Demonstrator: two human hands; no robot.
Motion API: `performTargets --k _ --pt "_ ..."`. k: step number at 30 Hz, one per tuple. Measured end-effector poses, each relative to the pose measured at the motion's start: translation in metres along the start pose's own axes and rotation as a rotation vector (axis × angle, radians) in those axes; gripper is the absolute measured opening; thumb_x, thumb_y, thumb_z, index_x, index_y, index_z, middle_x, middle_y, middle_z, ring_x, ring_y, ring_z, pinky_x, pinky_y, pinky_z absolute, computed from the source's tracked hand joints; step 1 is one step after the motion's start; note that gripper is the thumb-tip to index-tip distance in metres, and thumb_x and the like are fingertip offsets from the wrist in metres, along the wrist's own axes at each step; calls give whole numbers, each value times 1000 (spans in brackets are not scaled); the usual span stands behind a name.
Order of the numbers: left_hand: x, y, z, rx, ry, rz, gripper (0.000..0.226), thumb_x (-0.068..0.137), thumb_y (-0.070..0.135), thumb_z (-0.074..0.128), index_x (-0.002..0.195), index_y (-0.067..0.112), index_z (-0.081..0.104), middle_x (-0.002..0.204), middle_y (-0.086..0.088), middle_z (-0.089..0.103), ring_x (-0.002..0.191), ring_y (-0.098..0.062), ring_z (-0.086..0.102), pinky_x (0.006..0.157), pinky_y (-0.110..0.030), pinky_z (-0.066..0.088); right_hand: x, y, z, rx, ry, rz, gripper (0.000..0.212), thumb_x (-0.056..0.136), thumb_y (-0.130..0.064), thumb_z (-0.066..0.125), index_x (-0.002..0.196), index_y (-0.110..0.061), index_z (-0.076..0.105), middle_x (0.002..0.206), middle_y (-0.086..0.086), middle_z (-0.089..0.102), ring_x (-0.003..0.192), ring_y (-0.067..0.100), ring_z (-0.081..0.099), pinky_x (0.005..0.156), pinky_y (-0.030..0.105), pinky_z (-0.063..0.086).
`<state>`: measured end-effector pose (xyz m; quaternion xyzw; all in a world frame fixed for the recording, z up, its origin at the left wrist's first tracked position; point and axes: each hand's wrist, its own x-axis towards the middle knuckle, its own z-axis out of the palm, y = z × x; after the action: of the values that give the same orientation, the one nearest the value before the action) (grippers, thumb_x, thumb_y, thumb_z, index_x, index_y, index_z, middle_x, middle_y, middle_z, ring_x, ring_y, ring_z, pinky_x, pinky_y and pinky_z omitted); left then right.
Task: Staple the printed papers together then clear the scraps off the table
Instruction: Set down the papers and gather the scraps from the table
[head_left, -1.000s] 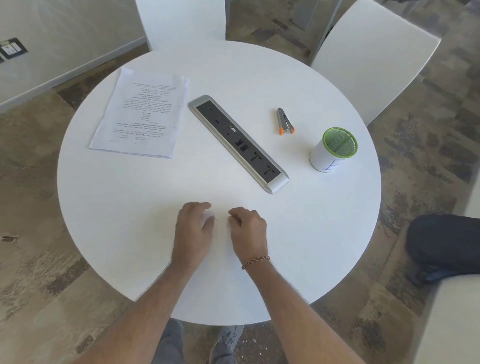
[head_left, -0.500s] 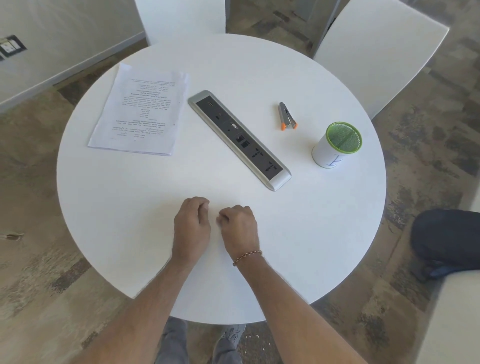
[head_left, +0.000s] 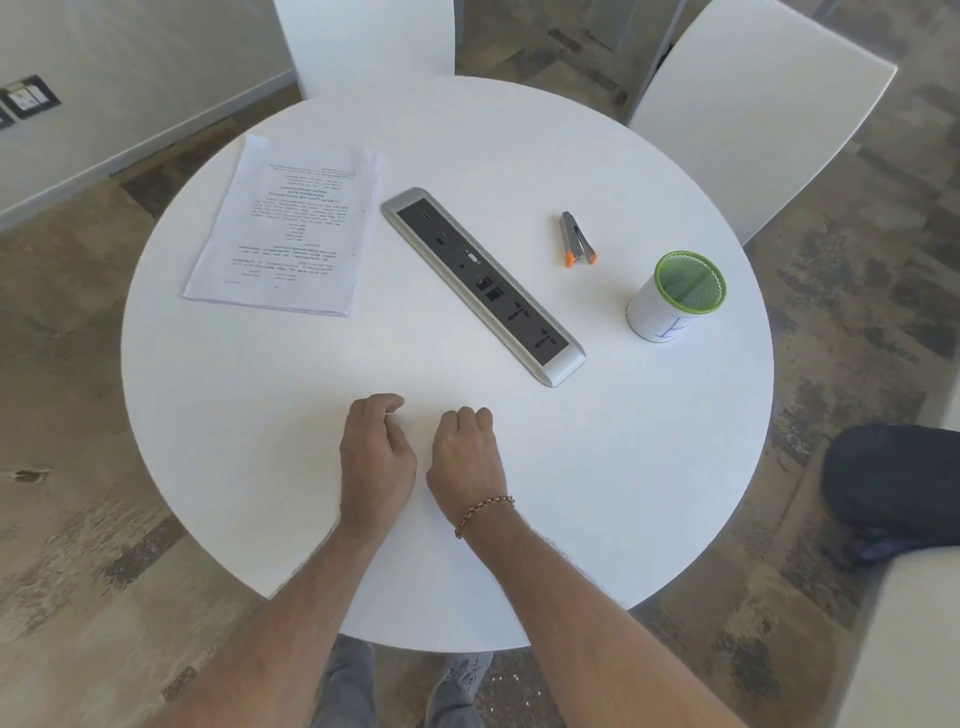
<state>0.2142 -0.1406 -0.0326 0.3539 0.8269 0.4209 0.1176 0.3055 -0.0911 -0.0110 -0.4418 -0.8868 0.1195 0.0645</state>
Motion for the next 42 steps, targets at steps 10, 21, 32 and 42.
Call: performTargets --k 10,21,32,42 --pt "-2 -1 -2 -26 -4 17 27 88 -7 50 107 8 63 103 -6 62 86 -22 60 78 -31 50 -2 42 -23 622 19 410 12 86 3 45 84 -5 54 69 8 62 70 30 57 62 46 51" --pt "-6 10 -2 -51 -21 11 27 88 -7 51 108 8 63 105 -6 62 85 -20 60 73 -27 48 -3 93 -57 814 226 662 8 81 -9 70 82 -17 69 72 -5 70 69 17 66 62 14 50" --pt "-3 55 10 -185 -65 -9 17 95 5 50 102 15 62 101 3 66 85 -16 63 70 -16 47 48 179 -144 698 542 656 11 76 -16 73 71 -25 68 67 -9 71 66 16 68 73 27 54" --pt "10 81 20 -188 -51 13 15 97 9 49 101 15 62 99 5 67 90 -13 62 72 -26 51 102 233 -144 347 504 609 24 83 -2 47 86 -7 69 78 11 70 79 29 60 64 29 49"
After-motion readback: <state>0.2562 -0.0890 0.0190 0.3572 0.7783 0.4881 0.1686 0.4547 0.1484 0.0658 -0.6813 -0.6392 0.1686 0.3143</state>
